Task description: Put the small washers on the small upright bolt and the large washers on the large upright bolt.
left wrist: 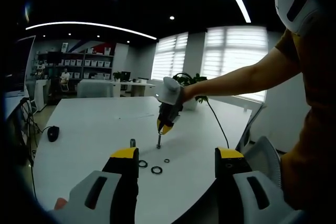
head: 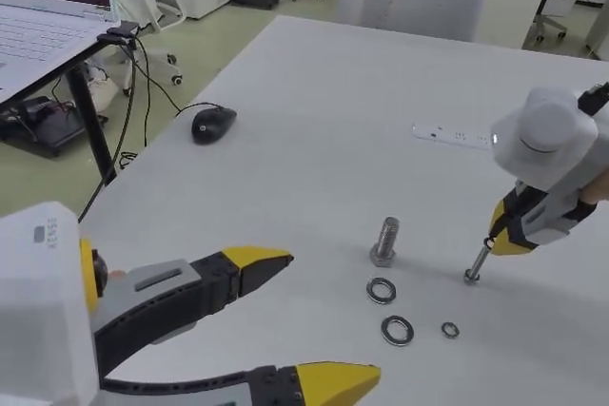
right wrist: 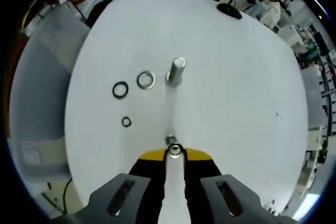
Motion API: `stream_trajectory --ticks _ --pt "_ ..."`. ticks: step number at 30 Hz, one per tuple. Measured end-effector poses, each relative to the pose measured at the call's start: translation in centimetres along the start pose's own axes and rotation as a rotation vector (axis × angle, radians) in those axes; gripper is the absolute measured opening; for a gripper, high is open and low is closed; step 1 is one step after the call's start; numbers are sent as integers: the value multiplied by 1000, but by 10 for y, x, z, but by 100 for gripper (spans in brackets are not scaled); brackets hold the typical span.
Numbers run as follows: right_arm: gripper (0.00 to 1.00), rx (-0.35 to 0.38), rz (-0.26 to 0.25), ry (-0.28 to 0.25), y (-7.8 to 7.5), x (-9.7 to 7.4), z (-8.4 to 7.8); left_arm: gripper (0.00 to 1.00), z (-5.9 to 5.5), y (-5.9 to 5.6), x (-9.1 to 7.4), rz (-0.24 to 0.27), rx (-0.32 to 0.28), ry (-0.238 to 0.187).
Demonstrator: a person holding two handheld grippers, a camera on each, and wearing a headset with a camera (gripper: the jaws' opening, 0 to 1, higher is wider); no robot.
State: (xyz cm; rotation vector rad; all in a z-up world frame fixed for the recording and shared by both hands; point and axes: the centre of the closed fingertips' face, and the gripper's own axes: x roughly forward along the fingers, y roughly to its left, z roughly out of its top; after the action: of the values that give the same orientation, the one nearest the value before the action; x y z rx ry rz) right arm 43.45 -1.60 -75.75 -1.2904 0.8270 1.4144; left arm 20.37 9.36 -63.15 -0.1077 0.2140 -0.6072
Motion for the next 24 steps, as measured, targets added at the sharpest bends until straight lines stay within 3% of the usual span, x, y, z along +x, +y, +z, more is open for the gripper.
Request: stream_trajectory --ticks 11,24 --pt "12 4 23 8 0 11 -1 58 -2 4 1 7 -6 0" --pt "12 19 42 10 4 34 -8 58 -2 1 1 12 -10 8"
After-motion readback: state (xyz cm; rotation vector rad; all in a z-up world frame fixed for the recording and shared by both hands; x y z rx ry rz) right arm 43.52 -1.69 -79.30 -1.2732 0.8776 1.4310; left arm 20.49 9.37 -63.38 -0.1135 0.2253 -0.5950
